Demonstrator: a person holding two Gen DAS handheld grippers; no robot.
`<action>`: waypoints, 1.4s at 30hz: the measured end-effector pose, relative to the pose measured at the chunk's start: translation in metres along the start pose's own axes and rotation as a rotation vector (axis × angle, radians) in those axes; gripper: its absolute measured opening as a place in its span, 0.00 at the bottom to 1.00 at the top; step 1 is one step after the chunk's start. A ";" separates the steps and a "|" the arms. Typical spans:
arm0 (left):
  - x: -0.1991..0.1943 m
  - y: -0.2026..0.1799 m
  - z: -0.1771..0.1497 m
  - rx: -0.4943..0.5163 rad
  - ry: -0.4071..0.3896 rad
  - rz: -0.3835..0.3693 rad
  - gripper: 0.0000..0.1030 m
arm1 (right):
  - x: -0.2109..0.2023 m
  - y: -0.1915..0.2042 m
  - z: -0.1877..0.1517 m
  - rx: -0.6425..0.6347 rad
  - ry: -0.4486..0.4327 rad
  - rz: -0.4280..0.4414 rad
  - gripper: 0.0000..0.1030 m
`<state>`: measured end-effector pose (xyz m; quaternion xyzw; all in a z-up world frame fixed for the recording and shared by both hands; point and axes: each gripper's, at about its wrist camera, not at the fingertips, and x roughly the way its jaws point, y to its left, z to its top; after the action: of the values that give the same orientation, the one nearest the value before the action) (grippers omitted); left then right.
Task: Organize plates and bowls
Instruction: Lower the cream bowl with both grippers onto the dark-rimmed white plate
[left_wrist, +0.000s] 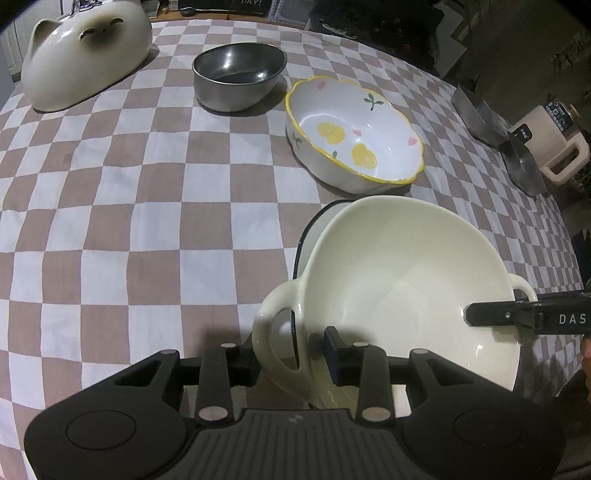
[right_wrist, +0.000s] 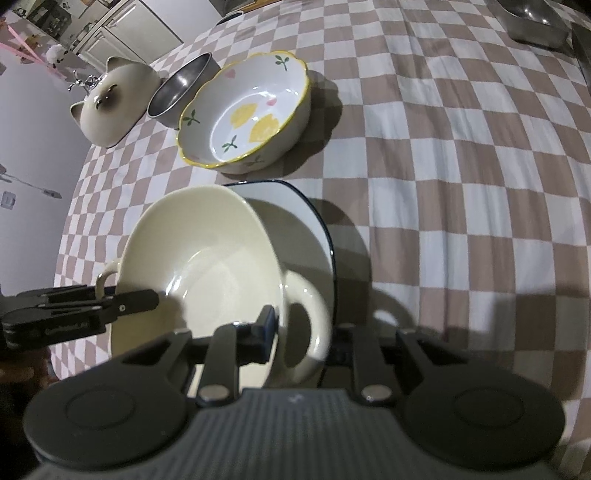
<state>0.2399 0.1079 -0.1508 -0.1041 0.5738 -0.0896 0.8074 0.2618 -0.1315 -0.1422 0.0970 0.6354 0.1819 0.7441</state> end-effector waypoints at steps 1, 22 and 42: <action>0.000 0.000 0.000 0.001 0.000 0.001 0.36 | 0.000 0.000 0.000 -0.002 -0.001 -0.001 0.26; -0.004 -0.004 -0.002 0.030 -0.015 -0.039 0.32 | -0.014 -0.025 -0.005 0.080 0.010 0.110 0.23; -0.008 -0.005 -0.001 0.033 -0.036 -0.026 0.26 | -0.034 -0.022 -0.008 -0.010 -0.083 0.019 0.25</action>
<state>0.2366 0.1047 -0.1424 -0.0996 0.5562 -0.1078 0.8180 0.2530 -0.1662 -0.1207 0.1066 0.6022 0.1879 0.7685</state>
